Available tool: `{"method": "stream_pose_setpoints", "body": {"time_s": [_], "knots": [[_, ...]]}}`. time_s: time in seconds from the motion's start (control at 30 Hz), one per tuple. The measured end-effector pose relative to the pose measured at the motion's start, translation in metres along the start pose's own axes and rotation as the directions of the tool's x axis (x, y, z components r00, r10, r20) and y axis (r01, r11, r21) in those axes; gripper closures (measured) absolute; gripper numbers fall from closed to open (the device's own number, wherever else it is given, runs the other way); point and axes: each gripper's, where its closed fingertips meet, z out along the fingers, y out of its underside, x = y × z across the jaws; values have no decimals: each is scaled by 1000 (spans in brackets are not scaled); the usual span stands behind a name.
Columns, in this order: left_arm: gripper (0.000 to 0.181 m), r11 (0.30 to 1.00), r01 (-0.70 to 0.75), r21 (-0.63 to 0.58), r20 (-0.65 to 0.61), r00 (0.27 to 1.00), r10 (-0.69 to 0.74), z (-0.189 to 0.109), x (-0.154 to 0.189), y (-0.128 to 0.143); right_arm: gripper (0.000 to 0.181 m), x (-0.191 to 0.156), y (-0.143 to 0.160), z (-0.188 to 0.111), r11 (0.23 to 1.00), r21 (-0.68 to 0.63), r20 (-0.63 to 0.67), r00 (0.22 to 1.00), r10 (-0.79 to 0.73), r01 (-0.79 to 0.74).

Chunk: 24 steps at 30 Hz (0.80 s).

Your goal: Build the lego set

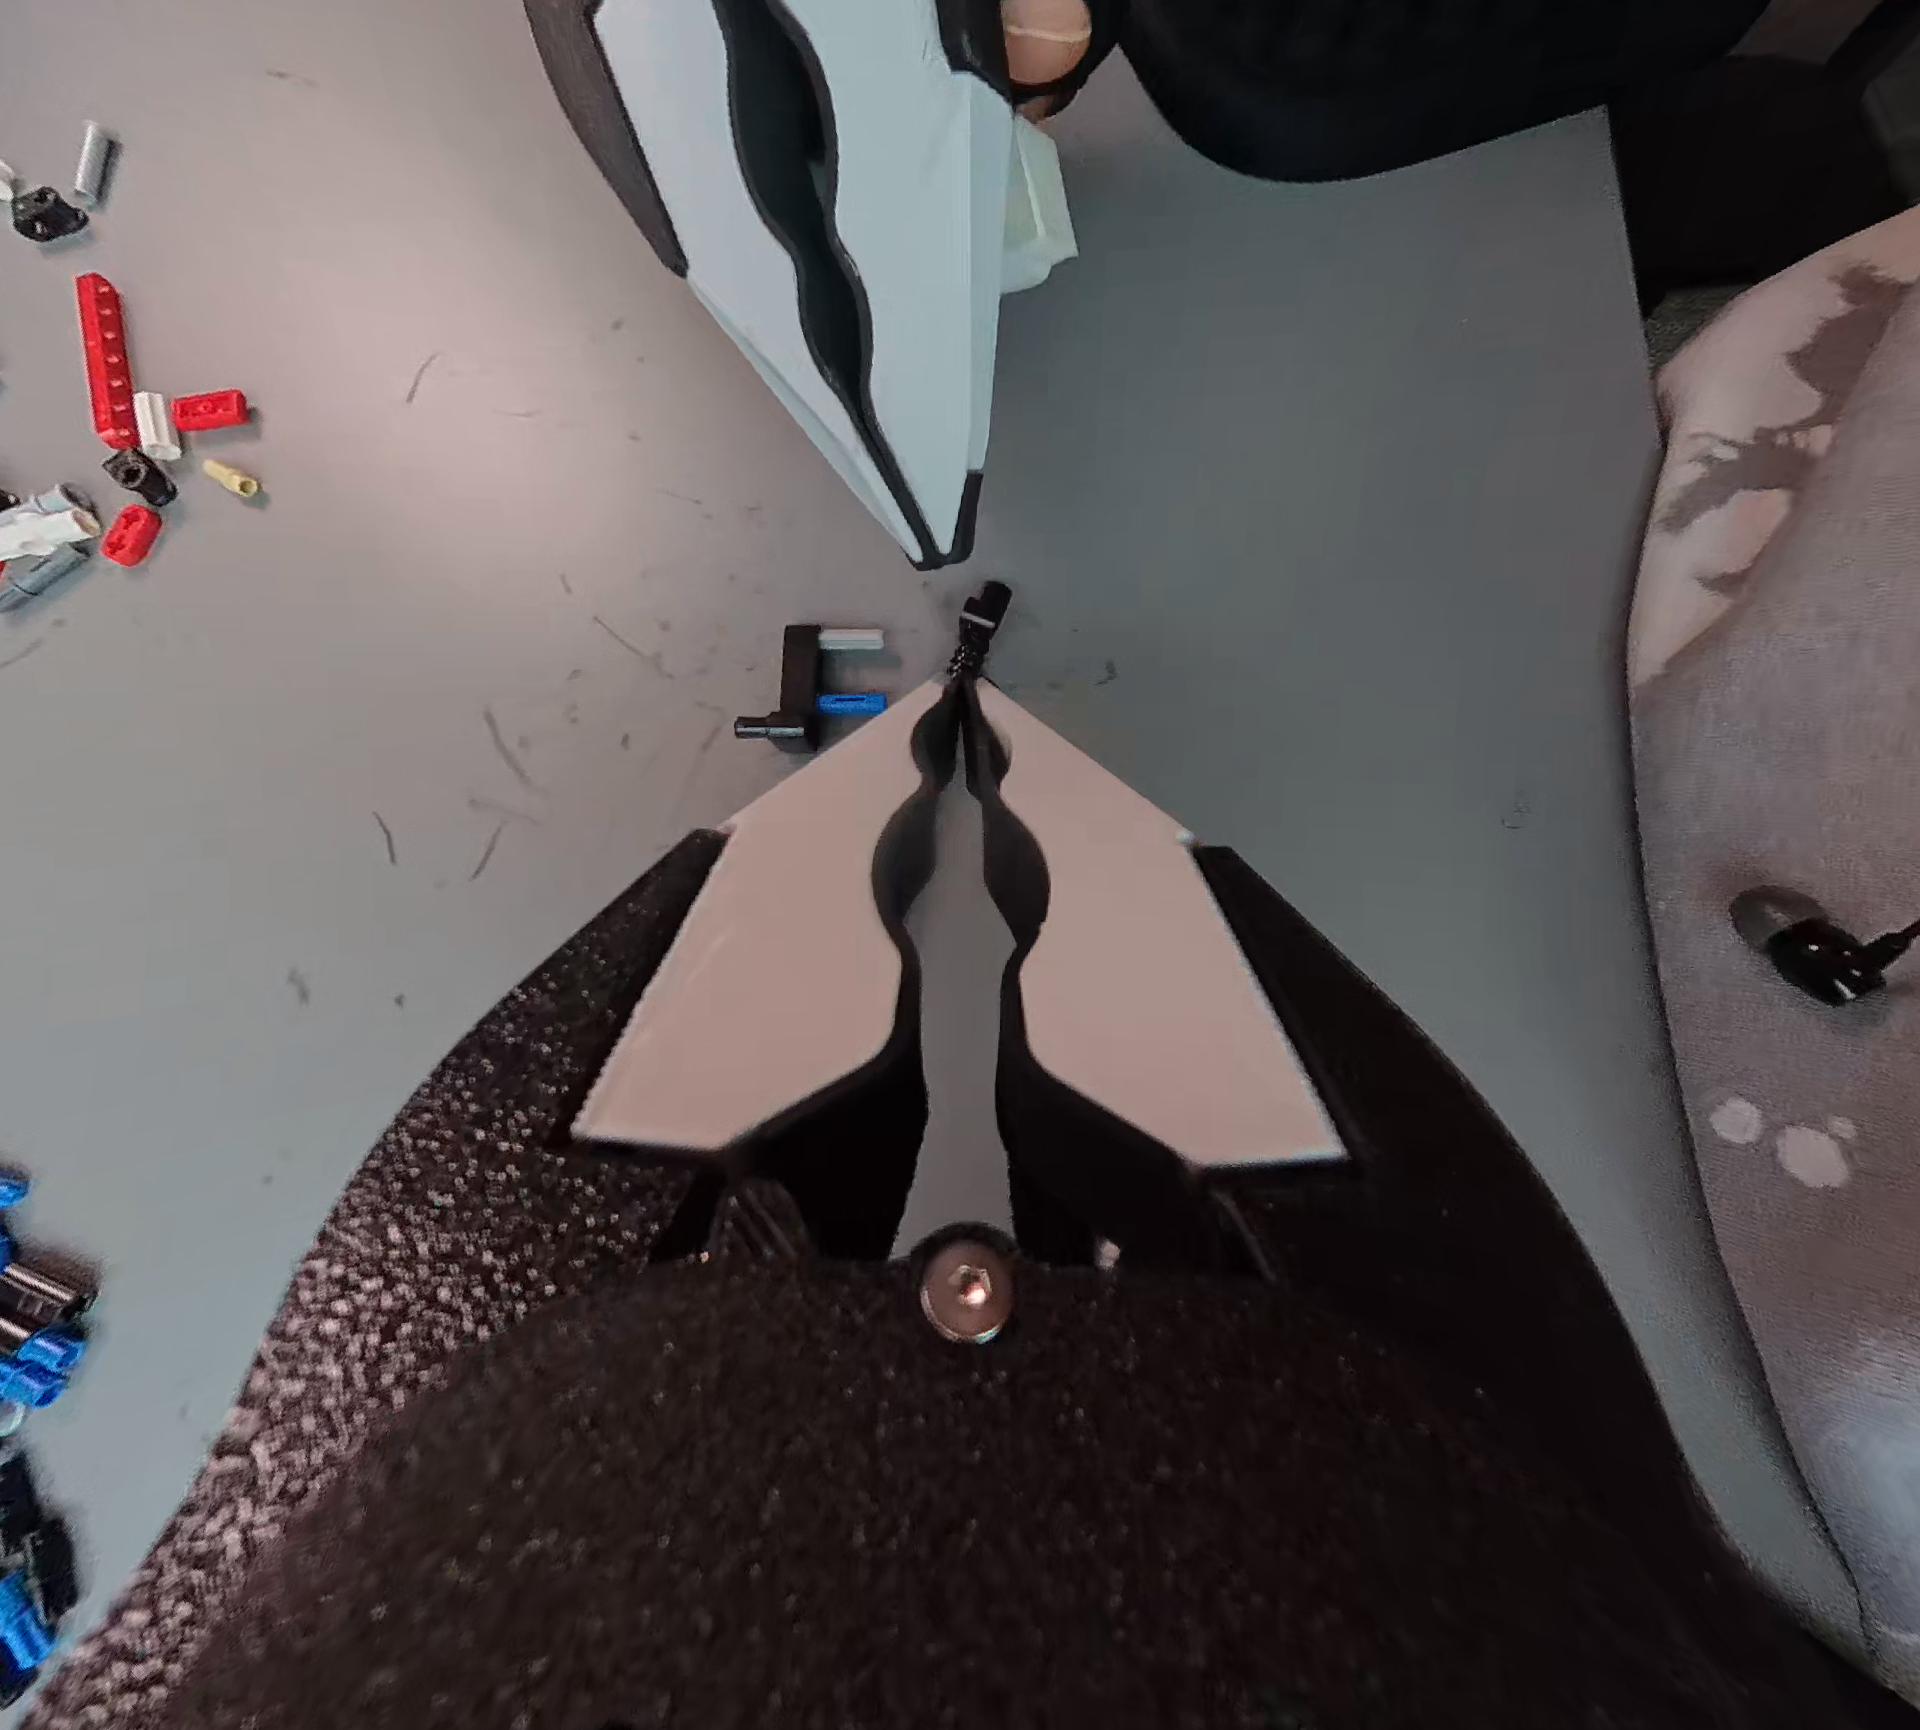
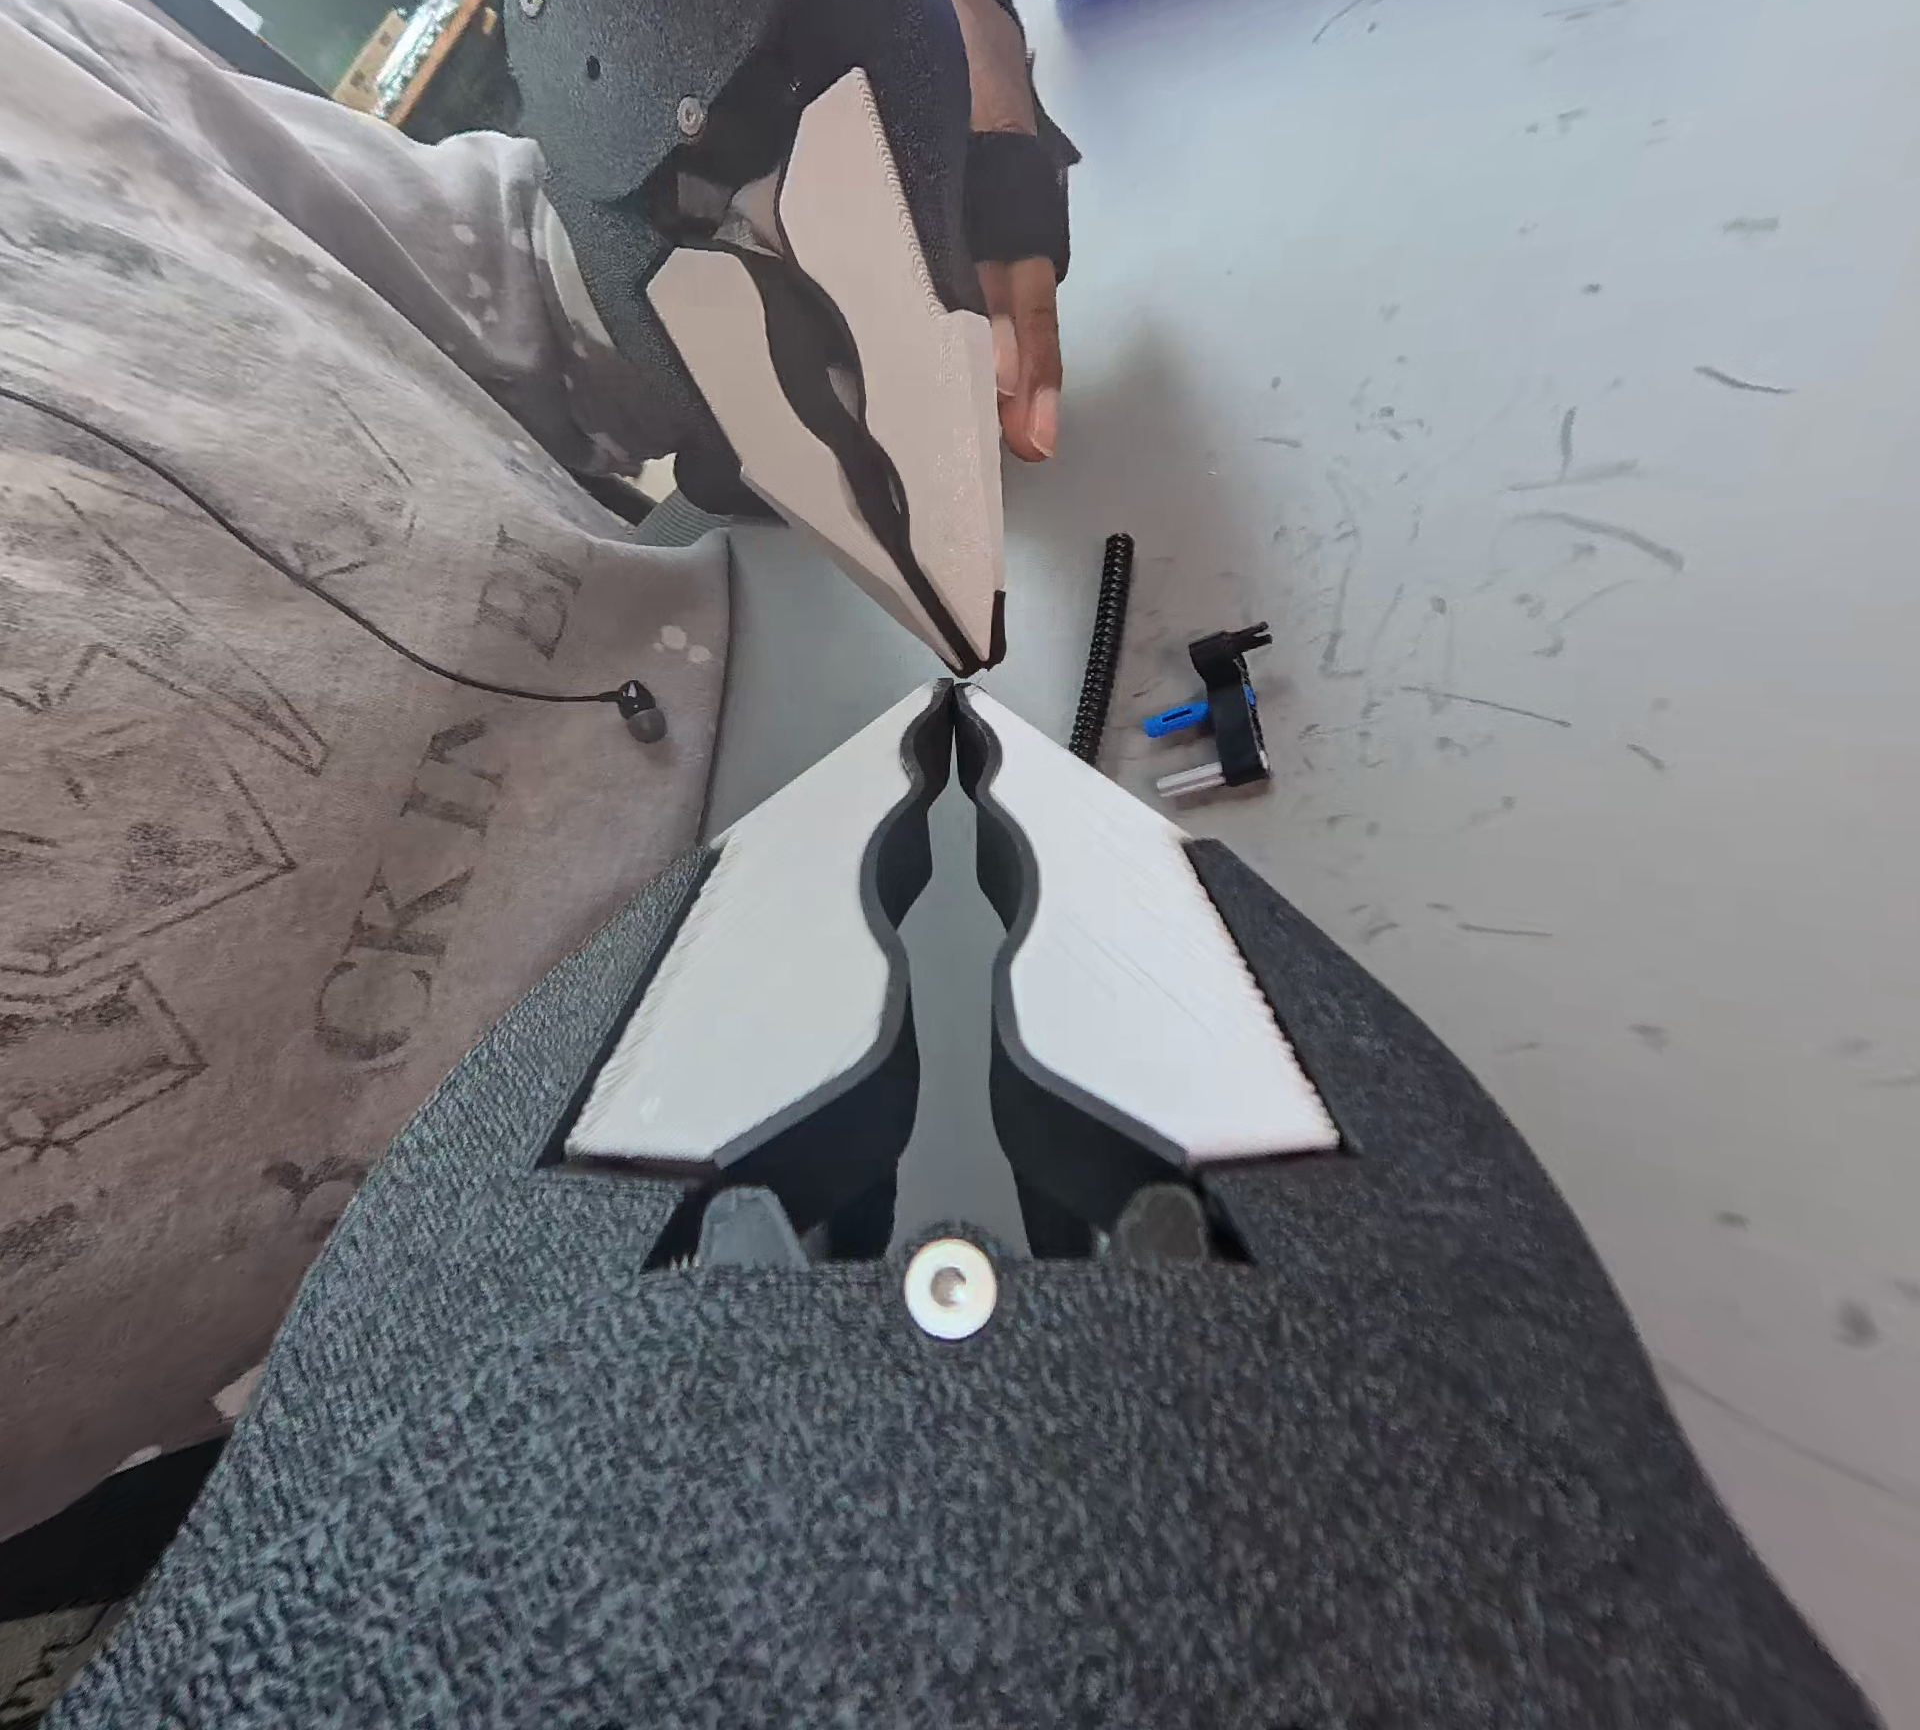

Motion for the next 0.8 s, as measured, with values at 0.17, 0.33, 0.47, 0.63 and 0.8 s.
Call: {"method": "stream_pose_setpoints", "body": {"time_s": [0.17, 0.33, 0.47, 0.63, 0.8], "knots": [[163, 999, 21, -28, 15, 1000, -20, 4, -3, 11, 175, 17, 18, -5, 943, -172, -263, 909, -322, 285], [160, 998, 12, -69, 28, 1000, -10, 12, -7, 18, 157, 31, 45, 2, 841, -424, -389, 771, -504, 336], [162, 996, 21, -85, 39, 999, -18, 14, -9, 21, 153, 38, 41, 6, 882, -380, -441, 783, -439, 280], [159, 995, 76, -60, 4, 997, -76, 13, -7, 22, 166, 37, 39, 9, 842, -414, -435, 737, -517, 346], [151, 966, 253, -51, -199, 945, -258, 13, 13, 18, 166, 13, 15, 12, 580, -454, -413, 417, -810, 676]]}}
